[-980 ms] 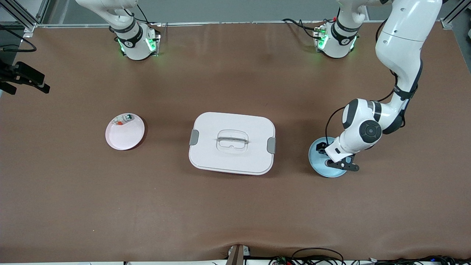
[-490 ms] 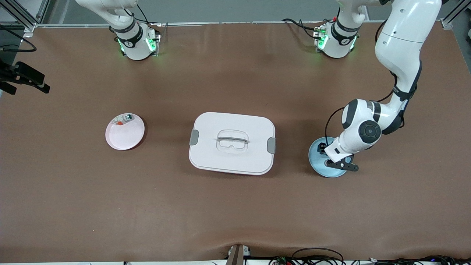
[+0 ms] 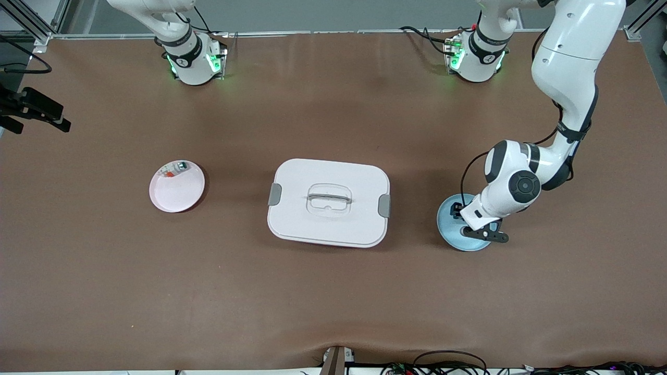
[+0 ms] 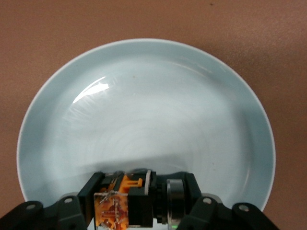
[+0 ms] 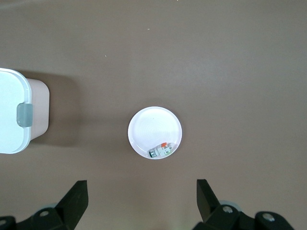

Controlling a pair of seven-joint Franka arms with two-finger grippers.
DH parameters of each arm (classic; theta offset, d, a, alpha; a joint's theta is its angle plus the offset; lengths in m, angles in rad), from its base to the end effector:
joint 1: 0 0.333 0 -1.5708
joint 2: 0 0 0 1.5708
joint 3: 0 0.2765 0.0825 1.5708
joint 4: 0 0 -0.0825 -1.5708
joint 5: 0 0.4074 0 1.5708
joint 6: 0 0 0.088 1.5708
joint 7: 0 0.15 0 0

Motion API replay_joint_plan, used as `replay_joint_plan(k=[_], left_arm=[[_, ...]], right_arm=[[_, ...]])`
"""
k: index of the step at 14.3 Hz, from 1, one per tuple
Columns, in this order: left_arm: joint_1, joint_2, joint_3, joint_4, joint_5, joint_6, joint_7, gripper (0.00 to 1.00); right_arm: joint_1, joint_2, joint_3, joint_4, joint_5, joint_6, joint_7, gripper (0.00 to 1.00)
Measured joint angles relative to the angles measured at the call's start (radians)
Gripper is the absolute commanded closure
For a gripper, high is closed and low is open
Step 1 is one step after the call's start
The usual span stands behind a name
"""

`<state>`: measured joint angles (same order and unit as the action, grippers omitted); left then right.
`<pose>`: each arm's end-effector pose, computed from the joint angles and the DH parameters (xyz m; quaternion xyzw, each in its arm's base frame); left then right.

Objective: Transfer orange switch to right arm and place
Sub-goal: 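Close the left gripper on the black-and-orange switch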

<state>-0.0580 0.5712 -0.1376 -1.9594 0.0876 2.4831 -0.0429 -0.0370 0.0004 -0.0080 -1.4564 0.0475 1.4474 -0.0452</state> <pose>0.5902 -0.1206 0.0838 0.9946 -0.1013 -0.0213 0.0088 0.5643 -0.0178 0.5871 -0.9997 -0.0029 0.0036 0.0238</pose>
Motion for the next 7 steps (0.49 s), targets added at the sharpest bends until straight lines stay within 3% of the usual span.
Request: replay_joint_plan(k=[7], left_arm=[[0.003, -0.125, -0.023, 0.009, -0.022, -0.114, -0.217, 0.54]], right_arm=[[-0.027, 0.003, -0.004, -0.004, 0.002, 0.000, -0.004, 0.00]])
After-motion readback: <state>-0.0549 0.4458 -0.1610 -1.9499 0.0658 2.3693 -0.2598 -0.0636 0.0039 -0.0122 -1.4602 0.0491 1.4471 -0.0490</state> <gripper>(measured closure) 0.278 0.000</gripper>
